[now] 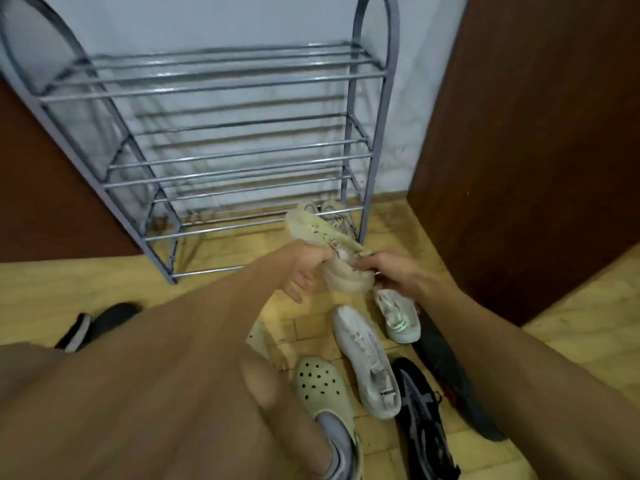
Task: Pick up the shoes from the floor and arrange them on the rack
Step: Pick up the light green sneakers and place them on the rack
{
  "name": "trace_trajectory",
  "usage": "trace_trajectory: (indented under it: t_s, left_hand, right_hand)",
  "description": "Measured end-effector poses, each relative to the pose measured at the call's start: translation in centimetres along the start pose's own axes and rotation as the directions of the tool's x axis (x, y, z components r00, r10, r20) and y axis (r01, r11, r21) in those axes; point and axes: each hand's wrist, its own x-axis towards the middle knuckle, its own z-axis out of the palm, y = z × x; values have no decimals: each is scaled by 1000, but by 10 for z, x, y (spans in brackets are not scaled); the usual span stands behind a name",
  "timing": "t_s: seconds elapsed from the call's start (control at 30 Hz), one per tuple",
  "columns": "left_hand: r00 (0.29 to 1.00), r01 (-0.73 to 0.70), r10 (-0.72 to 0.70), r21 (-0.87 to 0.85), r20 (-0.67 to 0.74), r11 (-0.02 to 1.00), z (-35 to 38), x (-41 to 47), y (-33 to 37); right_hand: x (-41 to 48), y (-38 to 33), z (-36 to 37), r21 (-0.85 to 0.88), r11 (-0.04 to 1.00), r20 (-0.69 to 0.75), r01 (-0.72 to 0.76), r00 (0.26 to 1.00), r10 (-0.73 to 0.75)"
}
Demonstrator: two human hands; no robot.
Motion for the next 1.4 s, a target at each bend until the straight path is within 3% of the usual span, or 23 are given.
trace_trajectory:
  t_s: [0.17,0.27,0.37,0.5,0.6,0.77,0.87,1.1,1.3,1.4]
  left_hand:
    - [952,-284,232,-292,-200,913,-45,-69,22]
    - [896,-410,295,-362,-331,837,-86,-119,23]
    - [837,-499,351,-321,-421,805,-126,-166,15]
    - [751,-602,367,-339,-549,723,-180,-215,-8]
    - [736,-619,318,-404,-598,673,-212,-230,-38]
    - [745,-552,166,-457,-645,698,-231,-215,-107]
    - [798,-464,114,-482,-592,743,-235,-196,-153]
    - [878,-375,18,-663,-479,648,-232,-164,-279]
    - [860,-54,-264,-592,-436,804,-202,-149,-384]
    - [798,102,-415,-581,-437,808,-192,-151,-441]
  right_hand:
    - [-57,-93,22,74,952,46,296,953,-300]
    - [-89,-144,45,-7,919,112,394,914,-390]
    - [-115,-192,77,-156,877,149,454,889,-434]
    - [-136,-250,134,-231,849,235,474,874,-424]
    - [-139,-272,180,-259,839,272,478,870,-412]
    - [-117,-254,261,-329,843,257,425,899,-353]
    - [-93,-221,305,-325,885,224,334,936,-271]
    - [-53,-130,388,-214,964,203,156,973,-112]
    - [-51,-42,457,-281,959,204,30,979,29]
    - [-49,-5,473,-342,939,221,34,974,45]
